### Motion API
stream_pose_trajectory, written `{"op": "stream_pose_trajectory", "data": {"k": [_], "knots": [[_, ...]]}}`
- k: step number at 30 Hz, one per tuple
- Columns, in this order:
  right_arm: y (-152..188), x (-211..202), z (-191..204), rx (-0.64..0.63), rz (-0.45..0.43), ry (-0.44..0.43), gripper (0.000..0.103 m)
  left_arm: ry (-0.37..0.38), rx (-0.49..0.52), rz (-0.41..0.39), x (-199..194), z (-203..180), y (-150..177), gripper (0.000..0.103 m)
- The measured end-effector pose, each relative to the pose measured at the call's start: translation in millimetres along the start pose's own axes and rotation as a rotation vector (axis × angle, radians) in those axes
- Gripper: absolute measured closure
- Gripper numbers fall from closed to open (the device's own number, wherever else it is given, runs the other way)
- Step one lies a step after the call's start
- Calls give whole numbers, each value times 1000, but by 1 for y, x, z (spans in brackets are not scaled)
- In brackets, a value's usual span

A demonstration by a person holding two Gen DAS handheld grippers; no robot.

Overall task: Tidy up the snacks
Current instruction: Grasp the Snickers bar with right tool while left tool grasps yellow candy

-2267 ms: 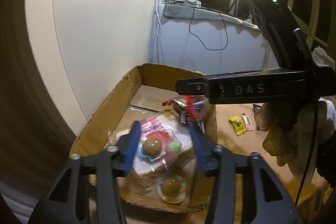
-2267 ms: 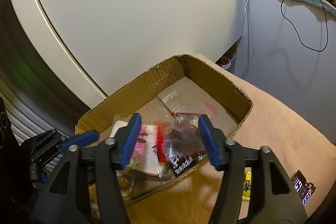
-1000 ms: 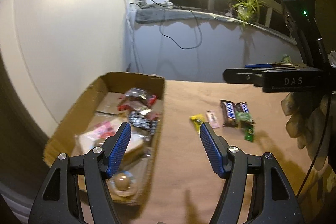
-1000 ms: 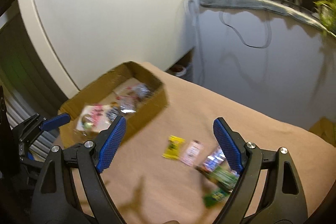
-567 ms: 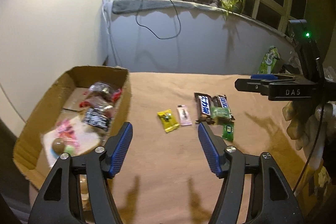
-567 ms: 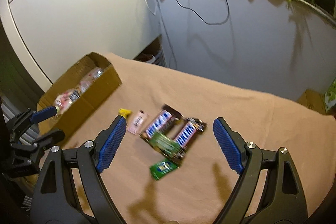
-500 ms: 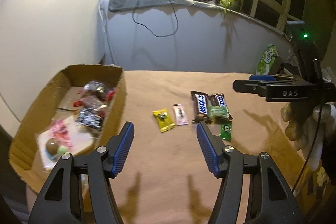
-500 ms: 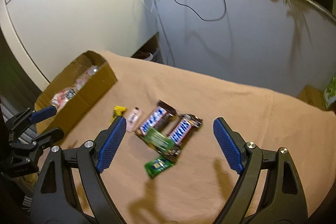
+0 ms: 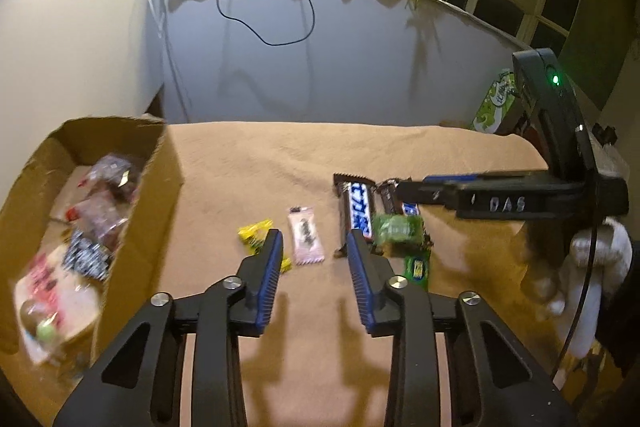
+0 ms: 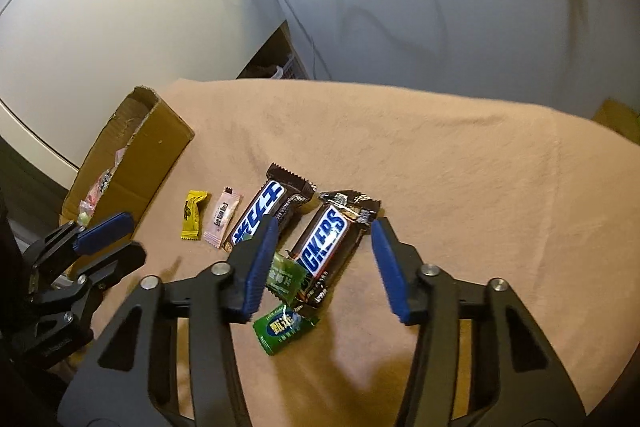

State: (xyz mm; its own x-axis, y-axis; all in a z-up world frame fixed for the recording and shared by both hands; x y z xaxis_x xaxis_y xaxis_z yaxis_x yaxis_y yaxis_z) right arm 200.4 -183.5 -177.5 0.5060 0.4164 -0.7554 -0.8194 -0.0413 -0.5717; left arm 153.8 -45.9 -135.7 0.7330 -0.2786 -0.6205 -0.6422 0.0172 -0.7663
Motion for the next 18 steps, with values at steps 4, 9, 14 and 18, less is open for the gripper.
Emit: {"op": "stream_pose_trajectory", "data": {"k": [4, 9, 14, 18], "knots": [[1, 5, -2, 17, 4, 0, 54, 0, -1, 12, 10, 1, -2, 75], [5, 8, -4, 20, 14, -1, 54, -43, -5, 41, 18, 14, 10, 75], [6, 16, -3, 18, 31, -12, 55, -70, -16, 74, 26, 22, 20, 75], [7, 25, 3, -15, 47, 1, 55, -95, -19, 79, 32, 26, 22, 75]]}}
Point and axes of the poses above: each gripper's, at about its wrist camera, not at the fingertips, and x roughly the way its jaws point, z to its left, y to its underside, the point moved 7 cm from there along x, roughly the way its jaws point, and after that the axes turned 8 degrees about -z, right-handed, at the moved point
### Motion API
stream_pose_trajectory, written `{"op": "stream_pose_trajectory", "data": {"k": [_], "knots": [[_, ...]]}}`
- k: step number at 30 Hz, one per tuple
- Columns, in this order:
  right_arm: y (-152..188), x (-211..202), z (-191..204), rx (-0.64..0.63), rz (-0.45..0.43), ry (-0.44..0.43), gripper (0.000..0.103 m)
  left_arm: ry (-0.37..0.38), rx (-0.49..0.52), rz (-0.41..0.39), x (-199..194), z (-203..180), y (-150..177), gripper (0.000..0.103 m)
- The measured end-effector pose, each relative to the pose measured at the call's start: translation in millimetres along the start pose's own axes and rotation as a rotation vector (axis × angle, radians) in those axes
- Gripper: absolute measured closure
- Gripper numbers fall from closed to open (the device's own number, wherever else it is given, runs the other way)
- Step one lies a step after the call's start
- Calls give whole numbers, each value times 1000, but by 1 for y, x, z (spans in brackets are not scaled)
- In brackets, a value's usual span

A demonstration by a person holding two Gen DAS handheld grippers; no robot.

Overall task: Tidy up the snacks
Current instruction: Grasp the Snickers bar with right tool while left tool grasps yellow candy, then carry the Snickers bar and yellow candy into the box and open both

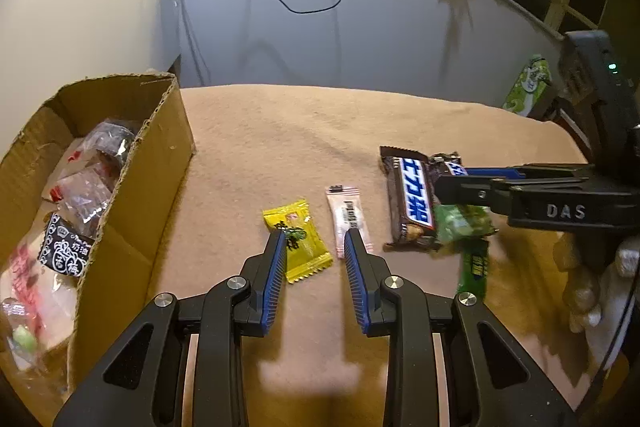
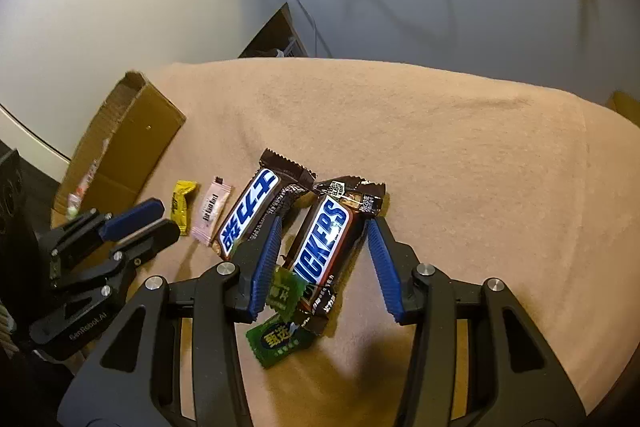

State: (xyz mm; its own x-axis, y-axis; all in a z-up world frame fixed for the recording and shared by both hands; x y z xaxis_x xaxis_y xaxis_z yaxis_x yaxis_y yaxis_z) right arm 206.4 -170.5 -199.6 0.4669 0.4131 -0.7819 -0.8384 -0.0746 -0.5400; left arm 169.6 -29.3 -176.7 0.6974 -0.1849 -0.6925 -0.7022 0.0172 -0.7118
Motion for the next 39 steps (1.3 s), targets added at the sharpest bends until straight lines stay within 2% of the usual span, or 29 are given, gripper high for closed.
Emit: {"op": "stream_pose_trajectory", "data": {"k": [2, 5, 9, 19, 21, 32, 39], "knots": [[-1, 1, 3, -30, 2, 13, 55, -5, -3, 12, 4, 2, 2, 75], [0, 3, 4, -91, 9, 42, 63, -22, -11, 23, 10, 5, 4, 74], [1, 1, 0, -114, 16, 42, 69, -39, -10, 26, 13, 9, 6, 74], [1, 2, 1, -169, 19, 59, 69, -48, 2, 20, 22, 7, -2, 76], [1, 3, 2, -181, 14, 66, 72, -47, 3, 17, 22, 8, -2, 77], [2, -15, -6, -108, -44, 47, 73, -30, -3, 6, 15, -1, -3, 78], [-8, -44, -1, -100, -109, 53, 73, -1, 1, -49, -14, -5, -11, 78]]}}
Point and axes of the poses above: each gripper's, at about its wrist camera, not at the fingertips, and x roughly the way its jaws point, z to its left, y to its underside, the point moved 7 cm from there along x, roughly the way its jaws point, and after that the axes turned 8 degrees about -z, right-handed, at the moved point
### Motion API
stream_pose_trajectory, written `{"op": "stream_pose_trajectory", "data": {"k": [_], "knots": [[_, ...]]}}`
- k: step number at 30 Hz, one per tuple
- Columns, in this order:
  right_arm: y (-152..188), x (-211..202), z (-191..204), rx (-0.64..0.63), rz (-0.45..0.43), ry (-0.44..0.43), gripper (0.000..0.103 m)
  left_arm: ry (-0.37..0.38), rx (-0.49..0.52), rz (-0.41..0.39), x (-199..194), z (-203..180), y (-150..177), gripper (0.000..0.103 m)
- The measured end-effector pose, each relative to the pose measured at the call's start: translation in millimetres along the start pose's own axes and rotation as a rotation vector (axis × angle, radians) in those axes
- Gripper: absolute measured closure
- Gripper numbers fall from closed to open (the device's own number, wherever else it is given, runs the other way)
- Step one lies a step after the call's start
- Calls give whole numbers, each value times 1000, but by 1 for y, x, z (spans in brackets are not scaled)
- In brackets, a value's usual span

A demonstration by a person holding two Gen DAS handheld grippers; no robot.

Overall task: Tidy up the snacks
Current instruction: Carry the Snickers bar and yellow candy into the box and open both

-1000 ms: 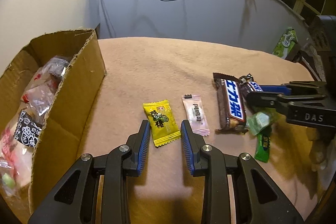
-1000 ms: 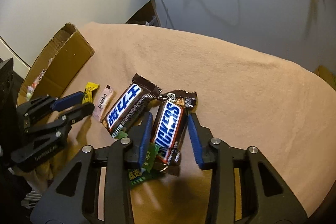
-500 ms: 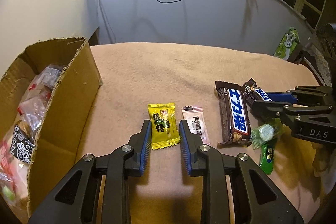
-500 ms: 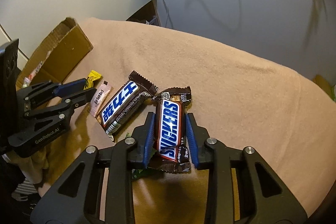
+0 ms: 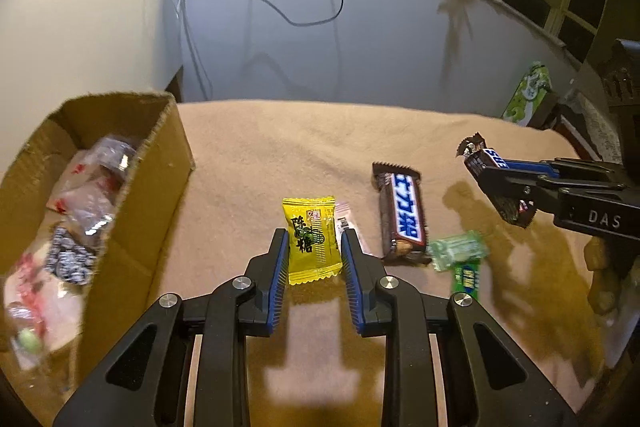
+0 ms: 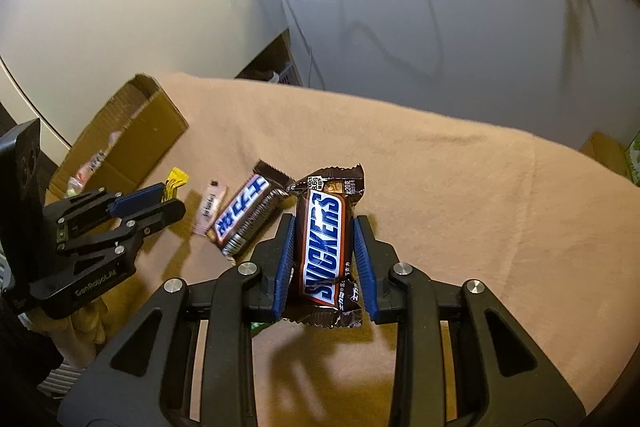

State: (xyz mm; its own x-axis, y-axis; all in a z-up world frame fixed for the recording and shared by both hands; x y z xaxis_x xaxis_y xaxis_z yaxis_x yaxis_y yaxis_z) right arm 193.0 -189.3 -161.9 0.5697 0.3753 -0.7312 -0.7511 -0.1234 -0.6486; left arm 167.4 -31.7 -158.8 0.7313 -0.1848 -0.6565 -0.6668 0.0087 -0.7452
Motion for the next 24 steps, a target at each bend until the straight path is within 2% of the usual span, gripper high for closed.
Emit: {"op": "stream_pose_trajectory", "data": {"k": [6, 12, 24], "knots": [[-13, -24, 19, -15, -45, -27, 73, 3, -7, -63, -33, 10, -9, 78], [-26, -33, 63, -63, -73, -70, 73, -19, -29, -110, -62, 29, -11, 78], [-46, -8, 150, -157, -68, -158, 73, -95, -91, -149, -101, 82, 0, 78]]}}
Point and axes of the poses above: each gripper's, at about its wrist camera, not at the fingertips, and x roughly the way its jaws point, z to its left, y to its underside, the point moved 7 cm from there along x, roughly the way its jaws point, and after that the axes turned 8 degrees about -z, right-handed, at the moved point
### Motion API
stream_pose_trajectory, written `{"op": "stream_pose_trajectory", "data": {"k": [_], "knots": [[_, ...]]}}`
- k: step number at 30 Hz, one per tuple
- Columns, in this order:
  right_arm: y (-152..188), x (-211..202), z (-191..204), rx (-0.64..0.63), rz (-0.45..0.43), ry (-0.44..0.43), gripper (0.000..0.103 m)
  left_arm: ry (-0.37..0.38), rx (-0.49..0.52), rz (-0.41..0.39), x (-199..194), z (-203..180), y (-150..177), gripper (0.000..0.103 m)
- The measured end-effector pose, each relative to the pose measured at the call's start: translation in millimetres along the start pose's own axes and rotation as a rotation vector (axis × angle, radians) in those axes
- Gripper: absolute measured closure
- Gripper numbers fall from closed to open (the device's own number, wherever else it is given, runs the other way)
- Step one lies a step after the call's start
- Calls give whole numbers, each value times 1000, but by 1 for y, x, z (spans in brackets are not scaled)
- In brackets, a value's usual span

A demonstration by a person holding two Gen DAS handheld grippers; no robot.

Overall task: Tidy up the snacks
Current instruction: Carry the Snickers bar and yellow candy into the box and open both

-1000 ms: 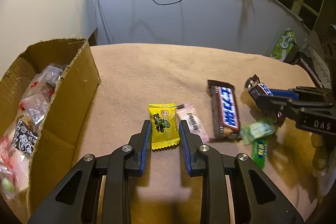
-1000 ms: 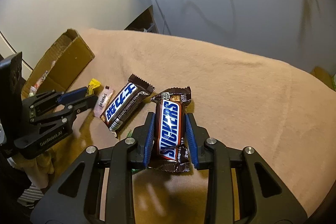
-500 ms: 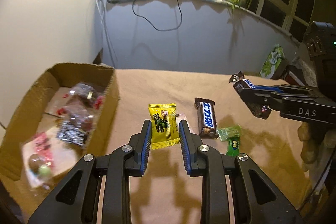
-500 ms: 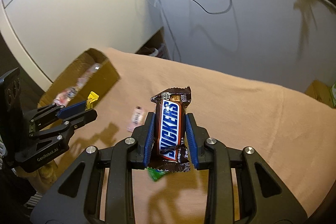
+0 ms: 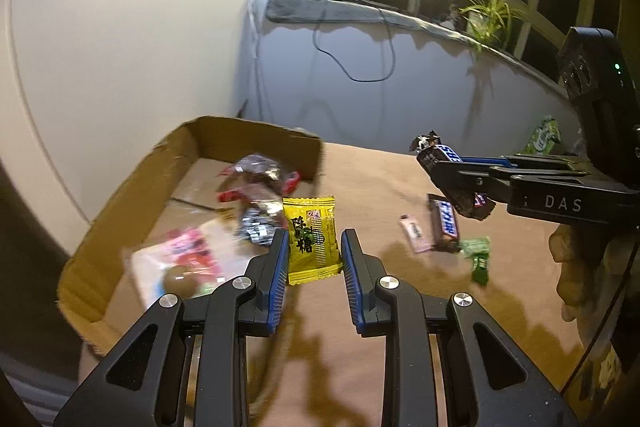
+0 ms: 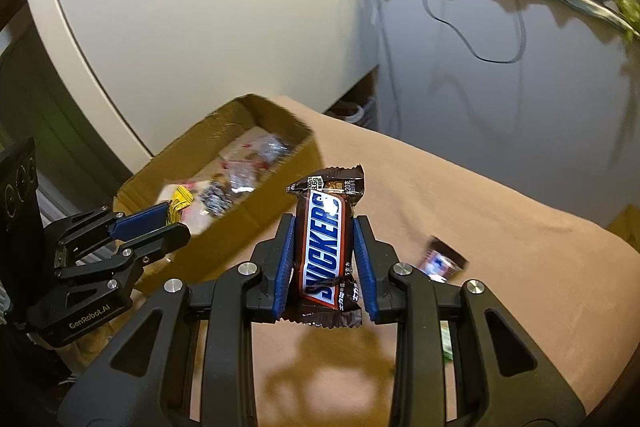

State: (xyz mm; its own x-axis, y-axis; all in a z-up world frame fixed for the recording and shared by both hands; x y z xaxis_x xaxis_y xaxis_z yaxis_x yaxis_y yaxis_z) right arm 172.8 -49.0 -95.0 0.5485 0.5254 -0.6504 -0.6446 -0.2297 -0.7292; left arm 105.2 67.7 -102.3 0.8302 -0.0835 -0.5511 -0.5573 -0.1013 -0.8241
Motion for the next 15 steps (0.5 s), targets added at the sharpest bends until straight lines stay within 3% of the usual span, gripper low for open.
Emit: {"op": "stream_pose_trajectory", "data": {"k": [15], "knots": [[-19, 64, 76, -69, 54, -119, 73, -93, -45, -32, -19, 57, 2, 78]]}}
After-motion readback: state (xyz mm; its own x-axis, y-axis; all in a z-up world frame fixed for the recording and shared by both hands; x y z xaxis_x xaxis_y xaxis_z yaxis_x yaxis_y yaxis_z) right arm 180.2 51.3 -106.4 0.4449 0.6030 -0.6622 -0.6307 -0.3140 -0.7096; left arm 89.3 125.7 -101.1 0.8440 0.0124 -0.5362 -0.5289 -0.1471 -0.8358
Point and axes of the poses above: each gripper's, at about its wrist camera, not at the fingertips, and x roughly the way its jaws point, z to its left, y to its underside, the point moved 7 cm from there along x, roughly the way its jaws point, and after that the axes turned 8 degrees about -z, right-handed, at the moved point
